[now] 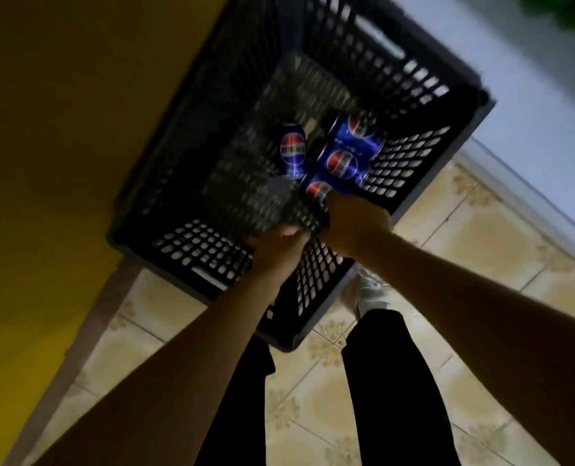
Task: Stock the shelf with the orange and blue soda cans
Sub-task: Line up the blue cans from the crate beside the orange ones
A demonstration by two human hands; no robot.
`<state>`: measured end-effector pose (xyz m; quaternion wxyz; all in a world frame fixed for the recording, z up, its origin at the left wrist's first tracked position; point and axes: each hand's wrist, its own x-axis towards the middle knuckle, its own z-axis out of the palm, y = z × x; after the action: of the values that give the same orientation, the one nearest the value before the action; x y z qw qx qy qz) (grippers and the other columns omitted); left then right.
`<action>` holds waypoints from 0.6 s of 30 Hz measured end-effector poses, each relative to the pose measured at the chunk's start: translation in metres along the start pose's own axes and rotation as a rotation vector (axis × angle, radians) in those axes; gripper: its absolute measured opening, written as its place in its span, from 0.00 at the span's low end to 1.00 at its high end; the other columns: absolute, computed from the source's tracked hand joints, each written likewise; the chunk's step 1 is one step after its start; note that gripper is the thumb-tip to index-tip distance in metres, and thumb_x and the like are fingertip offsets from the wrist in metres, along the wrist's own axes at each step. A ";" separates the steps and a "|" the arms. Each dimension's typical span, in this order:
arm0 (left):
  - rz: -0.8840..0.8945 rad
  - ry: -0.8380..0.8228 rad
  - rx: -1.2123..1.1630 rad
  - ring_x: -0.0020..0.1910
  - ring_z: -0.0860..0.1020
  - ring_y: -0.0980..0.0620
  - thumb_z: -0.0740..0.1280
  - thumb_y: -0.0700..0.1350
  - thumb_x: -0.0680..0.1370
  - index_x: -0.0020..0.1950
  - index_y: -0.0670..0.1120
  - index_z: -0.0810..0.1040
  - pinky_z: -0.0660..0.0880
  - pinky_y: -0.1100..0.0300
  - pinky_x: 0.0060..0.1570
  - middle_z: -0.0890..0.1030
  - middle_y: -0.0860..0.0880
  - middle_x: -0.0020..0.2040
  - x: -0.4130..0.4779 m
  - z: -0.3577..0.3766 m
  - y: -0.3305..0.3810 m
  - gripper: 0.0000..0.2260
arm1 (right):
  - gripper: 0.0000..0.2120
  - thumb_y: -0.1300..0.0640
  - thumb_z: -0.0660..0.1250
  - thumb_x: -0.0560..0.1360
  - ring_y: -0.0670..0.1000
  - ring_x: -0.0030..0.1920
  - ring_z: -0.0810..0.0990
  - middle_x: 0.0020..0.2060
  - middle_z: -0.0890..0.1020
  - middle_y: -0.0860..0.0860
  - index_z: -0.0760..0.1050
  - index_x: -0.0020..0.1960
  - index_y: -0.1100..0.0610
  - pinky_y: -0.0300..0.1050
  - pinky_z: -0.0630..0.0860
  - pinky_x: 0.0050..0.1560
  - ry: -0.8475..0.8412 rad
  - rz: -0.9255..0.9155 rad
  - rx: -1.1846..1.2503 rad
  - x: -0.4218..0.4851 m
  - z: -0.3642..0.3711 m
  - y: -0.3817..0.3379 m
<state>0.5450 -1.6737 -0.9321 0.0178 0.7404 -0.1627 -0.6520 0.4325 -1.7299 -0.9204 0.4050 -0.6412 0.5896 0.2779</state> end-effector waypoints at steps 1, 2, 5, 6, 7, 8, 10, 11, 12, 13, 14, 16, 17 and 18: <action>-0.044 0.002 -0.043 0.54 0.77 0.49 0.61 0.49 0.80 0.53 0.52 0.76 0.73 0.53 0.59 0.80 0.49 0.55 0.029 0.004 -0.005 0.06 | 0.19 0.51 0.66 0.76 0.58 0.55 0.78 0.54 0.78 0.55 0.67 0.64 0.54 0.51 0.74 0.48 -0.010 0.016 -0.031 0.023 0.011 0.001; -0.082 0.010 -0.084 0.51 0.77 0.51 0.61 0.49 0.80 0.56 0.50 0.76 0.73 0.55 0.53 0.79 0.50 0.52 0.055 0.008 -0.008 0.08 | 0.20 0.52 0.67 0.75 0.58 0.56 0.77 0.56 0.77 0.55 0.66 0.65 0.54 0.50 0.72 0.46 -0.023 0.041 -0.057 0.046 0.022 0.002; -0.148 -0.007 -0.125 0.49 0.74 0.55 0.59 0.52 0.81 0.63 0.49 0.73 0.70 0.57 0.48 0.75 0.53 0.51 0.117 0.022 -0.011 0.14 | 0.26 0.51 0.67 0.76 0.60 0.60 0.74 0.61 0.73 0.58 0.62 0.69 0.57 0.52 0.70 0.48 -0.065 0.111 -0.106 0.103 0.048 0.010; -0.160 -0.018 -0.145 0.50 0.74 0.55 0.59 0.52 0.81 0.64 0.50 0.72 0.70 0.57 0.50 0.75 0.53 0.53 0.135 0.026 -0.013 0.14 | 0.26 0.50 0.66 0.76 0.61 0.60 0.74 0.61 0.73 0.59 0.62 0.69 0.58 0.53 0.70 0.50 -0.068 0.120 -0.113 0.118 0.052 0.012; -0.165 -0.021 -0.174 0.52 0.75 0.55 0.59 0.52 0.81 0.64 0.50 0.72 0.71 0.56 0.52 0.76 0.53 0.54 0.149 0.030 -0.015 0.14 | 0.25 0.50 0.65 0.77 0.61 0.61 0.74 0.61 0.73 0.59 0.62 0.69 0.59 0.54 0.71 0.52 -0.076 0.126 -0.125 0.130 0.057 0.014; -0.173 -0.019 -0.216 0.53 0.76 0.54 0.60 0.52 0.80 0.63 0.50 0.73 0.73 0.55 0.54 0.77 0.53 0.54 0.162 0.033 -0.017 0.14 | 0.24 0.51 0.64 0.77 0.61 0.61 0.74 0.61 0.74 0.59 0.63 0.69 0.60 0.54 0.71 0.52 -0.079 0.128 -0.156 0.139 0.060 0.017; -0.192 -0.023 -0.290 0.51 0.76 0.53 0.60 0.54 0.80 0.58 0.50 0.75 0.73 0.55 0.54 0.78 0.50 0.51 0.180 0.038 -0.021 0.12 | 0.24 0.55 0.64 0.77 0.61 0.62 0.73 0.62 0.72 0.59 0.63 0.69 0.62 0.53 0.72 0.52 -0.073 0.114 -0.274 0.156 0.067 0.019; -0.202 -0.028 -0.326 0.51 0.77 0.52 0.60 0.55 0.80 0.56 0.49 0.76 0.73 0.56 0.53 0.78 0.50 0.49 0.185 0.040 -0.021 0.12 | 0.23 0.57 0.65 0.77 0.60 0.62 0.73 0.62 0.72 0.59 0.63 0.69 0.63 0.52 0.72 0.50 -0.069 0.101 -0.339 0.164 0.069 0.018; -0.221 -0.037 -0.378 0.53 0.77 0.51 0.60 0.55 0.80 0.57 0.49 0.76 0.73 0.55 0.55 0.78 0.50 0.51 0.191 0.042 -0.021 0.14 | 0.23 0.58 0.65 0.77 0.60 0.62 0.73 0.62 0.72 0.59 0.64 0.69 0.63 0.52 0.73 0.49 -0.066 0.093 -0.385 0.171 0.072 0.017; -0.248 -0.049 -0.428 0.57 0.76 0.50 0.59 0.56 0.80 0.61 0.48 0.76 0.72 0.53 0.58 0.78 0.49 0.55 0.195 0.044 -0.020 0.16 | 0.23 0.59 0.65 0.76 0.60 0.61 0.73 0.62 0.72 0.60 0.64 0.68 0.63 0.52 0.73 0.48 -0.063 0.088 -0.412 0.179 0.075 0.016; -0.273 -0.069 -0.473 0.62 0.75 0.48 0.58 0.56 0.80 0.65 0.47 0.73 0.71 0.52 0.62 0.78 0.48 0.61 0.198 0.045 -0.019 0.19 | 0.23 0.59 0.65 0.76 0.60 0.61 0.74 0.62 0.71 0.60 0.63 0.68 0.64 0.53 0.74 0.49 -0.069 0.087 -0.432 0.187 0.079 0.015; -0.281 -0.113 -0.527 0.67 0.71 0.46 0.57 0.56 0.81 0.71 0.47 0.68 0.67 0.49 0.68 0.73 0.46 0.68 0.202 0.047 -0.017 0.22 | 0.23 0.60 0.64 0.77 0.62 0.61 0.75 0.62 0.73 0.61 0.62 0.68 0.65 0.56 0.77 0.53 -0.070 0.108 -0.437 0.195 0.088 0.016; -0.271 -0.124 -0.537 0.68 0.70 0.46 0.56 0.55 0.81 0.72 0.47 0.67 0.65 0.50 0.69 0.72 0.45 0.70 0.200 0.046 -0.016 0.22 | 0.23 0.60 0.63 0.77 0.62 0.60 0.76 0.61 0.74 0.62 0.61 0.68 0.65 0.56 0.77 0.53 -0.049 0.115 -0.420 0.198 0.091 0.018; -0.253 -0.127 -0.542 0.69 0.69 0.46 0.56 0.55 0.81 0.73 0.47 0.66 0.65 0.51 0.68 0.71 0.46 0.70 0.198 0.044 -0.014 0.22 | 0.23 0.59 0.64 0.77 0.61 0.59 0.77 0.59 0.75 0.61 0.61 0.68 0.64 0.54 0.76 0.51 -0.027 0.110 -0.400 0.198 0.090 0.019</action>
<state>0.5242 -1.7044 -1.1322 0.1232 0.6806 0.1100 -0.7138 0.4545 -1.7581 -1.1360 0.2614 -0.6718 0.5514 0.4199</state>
